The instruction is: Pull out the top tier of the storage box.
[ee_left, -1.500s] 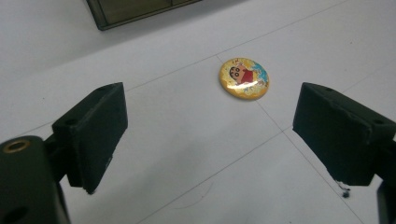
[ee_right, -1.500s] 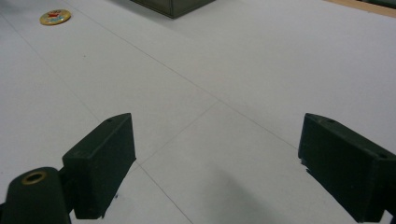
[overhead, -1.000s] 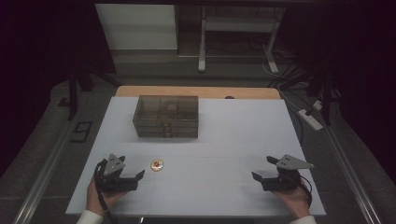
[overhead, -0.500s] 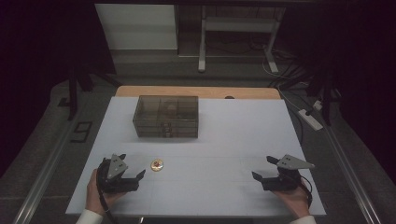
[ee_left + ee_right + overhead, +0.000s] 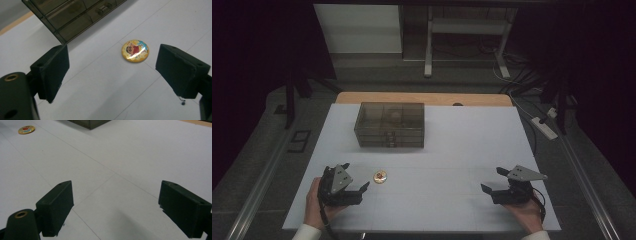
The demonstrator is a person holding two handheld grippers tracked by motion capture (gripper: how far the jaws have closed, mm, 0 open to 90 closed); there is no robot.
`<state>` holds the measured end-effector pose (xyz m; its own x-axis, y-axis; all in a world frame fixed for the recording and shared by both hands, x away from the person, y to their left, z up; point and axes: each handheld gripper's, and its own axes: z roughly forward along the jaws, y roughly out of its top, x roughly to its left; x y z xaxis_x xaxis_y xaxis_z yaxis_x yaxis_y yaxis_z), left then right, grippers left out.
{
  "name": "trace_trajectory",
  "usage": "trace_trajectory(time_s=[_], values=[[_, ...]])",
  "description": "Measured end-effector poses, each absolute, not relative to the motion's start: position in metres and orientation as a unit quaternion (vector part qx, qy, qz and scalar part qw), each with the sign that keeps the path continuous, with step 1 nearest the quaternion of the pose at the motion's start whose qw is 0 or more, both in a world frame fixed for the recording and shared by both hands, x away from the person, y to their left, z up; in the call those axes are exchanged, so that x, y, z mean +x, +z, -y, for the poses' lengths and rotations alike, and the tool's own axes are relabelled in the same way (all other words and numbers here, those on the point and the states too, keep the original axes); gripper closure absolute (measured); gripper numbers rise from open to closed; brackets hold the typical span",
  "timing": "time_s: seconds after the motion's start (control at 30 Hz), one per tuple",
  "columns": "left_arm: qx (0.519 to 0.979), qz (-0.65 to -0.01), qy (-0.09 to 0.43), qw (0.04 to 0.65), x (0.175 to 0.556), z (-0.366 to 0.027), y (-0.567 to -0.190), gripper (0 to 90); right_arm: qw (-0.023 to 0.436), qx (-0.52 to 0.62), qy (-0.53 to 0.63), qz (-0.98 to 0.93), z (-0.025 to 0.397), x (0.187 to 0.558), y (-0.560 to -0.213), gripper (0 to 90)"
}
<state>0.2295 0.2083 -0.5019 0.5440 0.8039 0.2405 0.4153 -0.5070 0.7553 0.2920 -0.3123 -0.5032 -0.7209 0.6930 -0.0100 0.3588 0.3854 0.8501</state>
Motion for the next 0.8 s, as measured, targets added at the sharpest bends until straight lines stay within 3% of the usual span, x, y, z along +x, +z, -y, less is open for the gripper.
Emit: trace_trajectory(time_s=[0.8], values=[[0.829,-0.337,0.343,0.286,0.236,-0.189,-0.499,15.2,0.183,0.328,0.449,-0.811,0.31,0.293,-0.505,12.2]])
